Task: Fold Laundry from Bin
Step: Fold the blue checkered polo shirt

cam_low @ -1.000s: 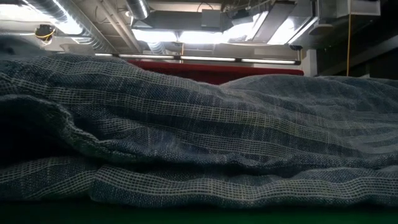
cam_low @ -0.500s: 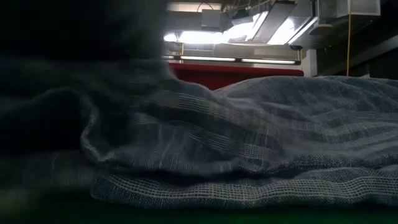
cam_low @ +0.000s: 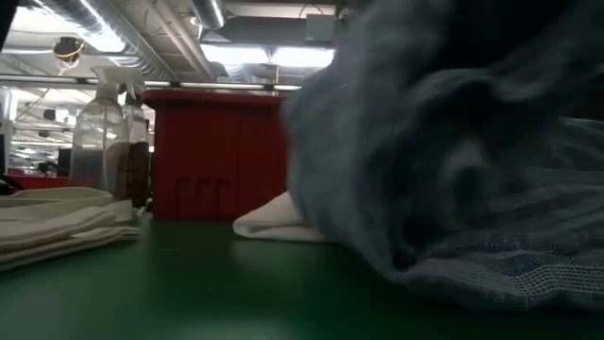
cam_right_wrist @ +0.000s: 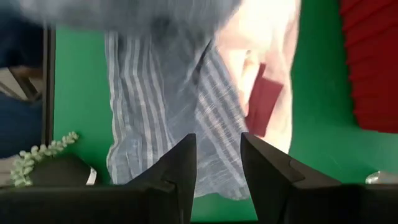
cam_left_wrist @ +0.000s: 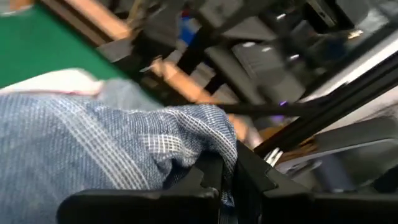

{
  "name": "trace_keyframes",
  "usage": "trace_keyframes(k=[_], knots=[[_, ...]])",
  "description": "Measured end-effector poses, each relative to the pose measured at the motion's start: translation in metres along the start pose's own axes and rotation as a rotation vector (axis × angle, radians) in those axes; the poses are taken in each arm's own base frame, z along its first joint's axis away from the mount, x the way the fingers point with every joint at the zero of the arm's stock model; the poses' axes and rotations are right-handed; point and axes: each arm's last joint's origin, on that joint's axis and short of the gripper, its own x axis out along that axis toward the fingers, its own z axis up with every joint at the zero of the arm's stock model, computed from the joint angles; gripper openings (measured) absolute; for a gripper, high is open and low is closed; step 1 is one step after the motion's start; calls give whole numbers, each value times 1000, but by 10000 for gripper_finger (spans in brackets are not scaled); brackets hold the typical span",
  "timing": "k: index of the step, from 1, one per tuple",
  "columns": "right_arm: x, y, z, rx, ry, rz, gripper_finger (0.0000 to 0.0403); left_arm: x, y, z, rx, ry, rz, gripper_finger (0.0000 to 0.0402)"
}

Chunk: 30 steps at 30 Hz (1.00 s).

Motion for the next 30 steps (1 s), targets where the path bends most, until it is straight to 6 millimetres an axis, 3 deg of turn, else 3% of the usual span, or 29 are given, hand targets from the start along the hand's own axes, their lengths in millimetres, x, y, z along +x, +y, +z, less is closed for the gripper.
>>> trace_keyframes(k=[7, 15, 24, 30], knots=[[-21, -14, -9, 35, -129, 38, 127, 52, 21, -11, -36, -95, -185, 11], [-25, -15, -9, 47, -172, 56, 127, 87, 50, -37, -60, -140, -181, 11], [-24, -14, -9, 46, -169, 54, 127, 97, 60, -46, -48, -152, -165, 18], [-24, -14, -9, 46, -168, 54, 127, 95, 57, -45, 74, -188, -179, 66]])
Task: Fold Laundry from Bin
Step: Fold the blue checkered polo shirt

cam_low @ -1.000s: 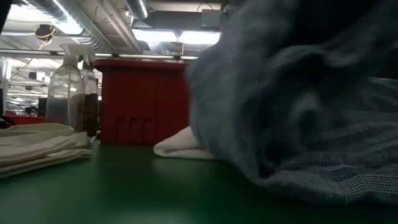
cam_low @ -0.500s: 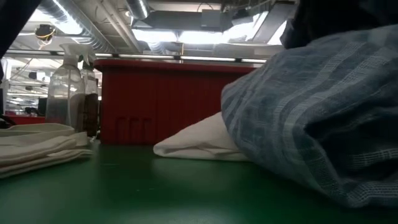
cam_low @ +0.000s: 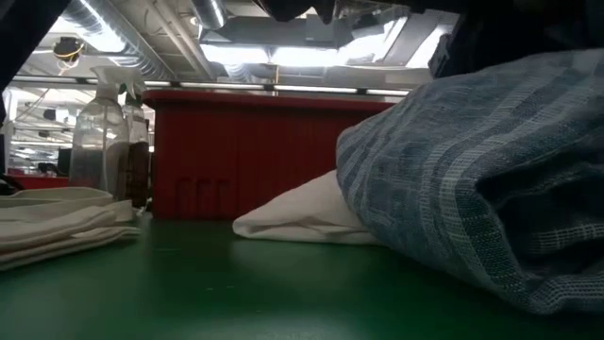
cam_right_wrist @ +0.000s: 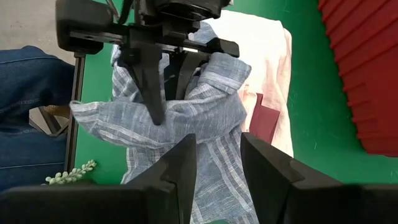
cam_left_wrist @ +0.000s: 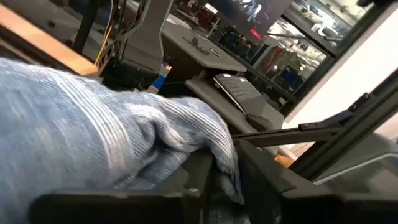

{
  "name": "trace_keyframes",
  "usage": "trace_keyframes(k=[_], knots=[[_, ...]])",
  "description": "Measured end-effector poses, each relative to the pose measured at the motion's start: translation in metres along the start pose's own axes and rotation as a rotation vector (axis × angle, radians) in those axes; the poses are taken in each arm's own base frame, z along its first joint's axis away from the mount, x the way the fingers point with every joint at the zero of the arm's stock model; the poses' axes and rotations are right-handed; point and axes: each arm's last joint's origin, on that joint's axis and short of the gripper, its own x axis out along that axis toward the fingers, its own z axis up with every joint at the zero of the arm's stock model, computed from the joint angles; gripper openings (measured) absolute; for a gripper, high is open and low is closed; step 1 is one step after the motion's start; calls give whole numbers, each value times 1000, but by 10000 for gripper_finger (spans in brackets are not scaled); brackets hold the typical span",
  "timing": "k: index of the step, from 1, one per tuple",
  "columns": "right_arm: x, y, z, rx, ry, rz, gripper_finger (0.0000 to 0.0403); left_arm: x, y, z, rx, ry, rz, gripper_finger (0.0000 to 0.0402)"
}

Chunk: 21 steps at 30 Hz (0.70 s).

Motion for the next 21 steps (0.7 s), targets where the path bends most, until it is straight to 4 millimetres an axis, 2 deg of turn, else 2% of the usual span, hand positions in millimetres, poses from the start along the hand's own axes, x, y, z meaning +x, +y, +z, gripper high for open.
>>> trace_keyframes(k=[12, 16, 21], knots=[[0, 0, 0, 0, 1, -1, 127, 1, -1, 5, 16, -39, -21, 171], [0, 0, 0, 0, 1, -1, 127, 0, -3, 9, -2, -79, -46, 182], [0, 0, 0, 0, 1, 0, 127, -1, -7, 16, -34, -148, -92, 178]])
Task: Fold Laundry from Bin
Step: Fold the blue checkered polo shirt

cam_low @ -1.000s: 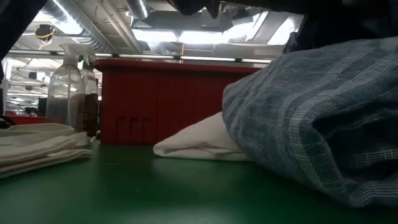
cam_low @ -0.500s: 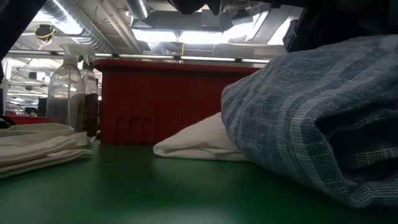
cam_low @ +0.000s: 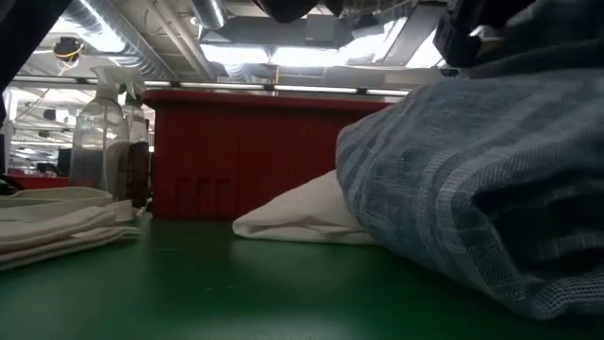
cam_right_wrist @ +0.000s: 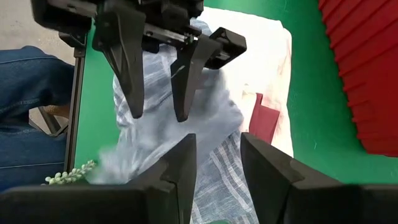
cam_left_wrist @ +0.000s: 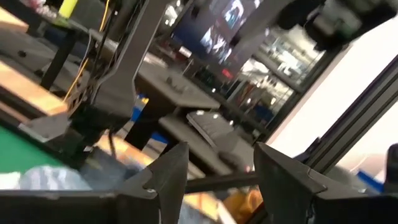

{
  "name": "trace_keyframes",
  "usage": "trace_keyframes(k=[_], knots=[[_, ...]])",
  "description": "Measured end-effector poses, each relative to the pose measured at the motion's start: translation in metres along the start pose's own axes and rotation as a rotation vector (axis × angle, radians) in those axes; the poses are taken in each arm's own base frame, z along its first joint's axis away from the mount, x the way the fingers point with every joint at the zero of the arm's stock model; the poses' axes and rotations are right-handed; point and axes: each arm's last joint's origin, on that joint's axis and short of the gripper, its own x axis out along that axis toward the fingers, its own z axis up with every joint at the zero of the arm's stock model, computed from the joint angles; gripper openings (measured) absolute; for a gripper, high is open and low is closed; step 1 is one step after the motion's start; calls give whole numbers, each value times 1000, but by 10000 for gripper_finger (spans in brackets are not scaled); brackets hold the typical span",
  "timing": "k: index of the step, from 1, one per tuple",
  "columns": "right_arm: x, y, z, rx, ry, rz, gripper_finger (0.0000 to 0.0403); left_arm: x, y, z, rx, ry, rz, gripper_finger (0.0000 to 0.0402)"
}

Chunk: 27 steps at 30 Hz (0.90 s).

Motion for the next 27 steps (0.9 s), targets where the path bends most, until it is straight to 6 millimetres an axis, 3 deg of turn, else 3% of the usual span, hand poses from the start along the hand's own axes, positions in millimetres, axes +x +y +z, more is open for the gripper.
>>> trace_keyframes(k=[8, 18, 27], knots=[[0, 2, 2, 7, -15, 22, 127, 1, -1, 6, -11, -5, -76, 163], [16, 20, 14, 1, 2, 102, 127, 1, -12, 39, 316, 39, -218, 138], [32, 65, 5, -188, -9, 68, 127, -28, -28, 74, 477, 410, -18, 115]])
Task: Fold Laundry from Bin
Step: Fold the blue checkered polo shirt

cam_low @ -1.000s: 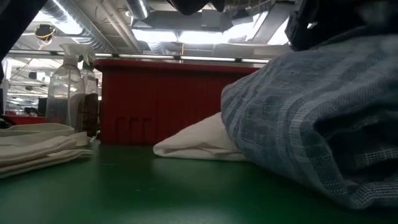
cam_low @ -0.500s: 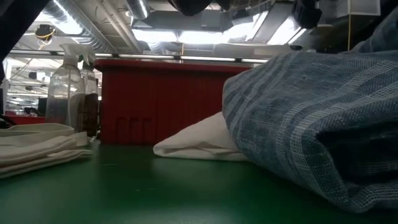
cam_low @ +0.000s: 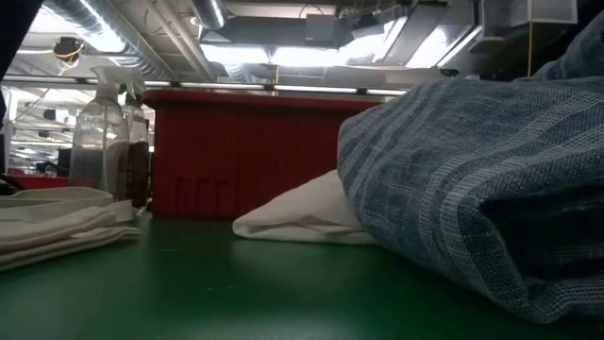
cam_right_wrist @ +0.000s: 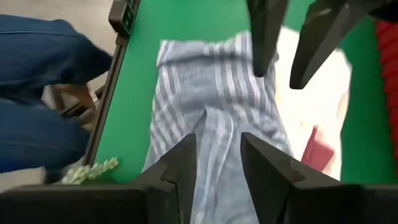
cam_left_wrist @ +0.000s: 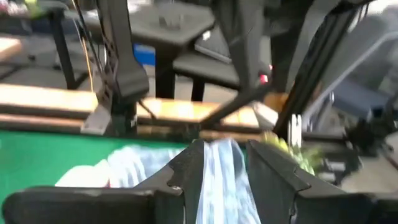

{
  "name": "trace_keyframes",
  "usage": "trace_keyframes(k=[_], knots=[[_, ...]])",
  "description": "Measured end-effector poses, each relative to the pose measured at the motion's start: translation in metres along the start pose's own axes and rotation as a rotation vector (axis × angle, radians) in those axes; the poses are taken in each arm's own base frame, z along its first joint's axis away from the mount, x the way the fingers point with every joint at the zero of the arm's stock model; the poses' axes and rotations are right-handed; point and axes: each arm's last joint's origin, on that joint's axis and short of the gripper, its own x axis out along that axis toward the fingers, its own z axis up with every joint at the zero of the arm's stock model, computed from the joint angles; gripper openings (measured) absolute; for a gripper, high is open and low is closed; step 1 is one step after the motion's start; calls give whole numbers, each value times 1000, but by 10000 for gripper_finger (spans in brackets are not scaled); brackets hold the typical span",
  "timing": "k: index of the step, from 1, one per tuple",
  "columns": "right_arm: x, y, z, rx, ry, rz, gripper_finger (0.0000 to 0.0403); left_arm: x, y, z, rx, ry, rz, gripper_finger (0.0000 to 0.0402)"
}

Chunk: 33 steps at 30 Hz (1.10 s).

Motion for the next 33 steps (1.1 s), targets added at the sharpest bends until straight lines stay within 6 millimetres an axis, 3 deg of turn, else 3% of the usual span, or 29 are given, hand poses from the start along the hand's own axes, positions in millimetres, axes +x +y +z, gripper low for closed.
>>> trace_keyframes(k=[4, 16, 25, 29, 33], knots=[[15, 17, 4, -70, -41, -75, 127, -10, -9, -3, -14, 96, -4, 104], [83, 47, 17, -321, 91, -142, 127, -22, -30, -36, 39, 346, 95, 96], [130, 39, 25, -349, 223, -179, 127, 1, -30, -82, 91, 459, 165, 96], [143, 36, 26, -364, 277, -156, 127, -2, -27, -93, 90, 549, 198, 96], [158, 28, 11, -412, 367, -157, 127, -8, -26, -101, 56, 634, 238, 96]])
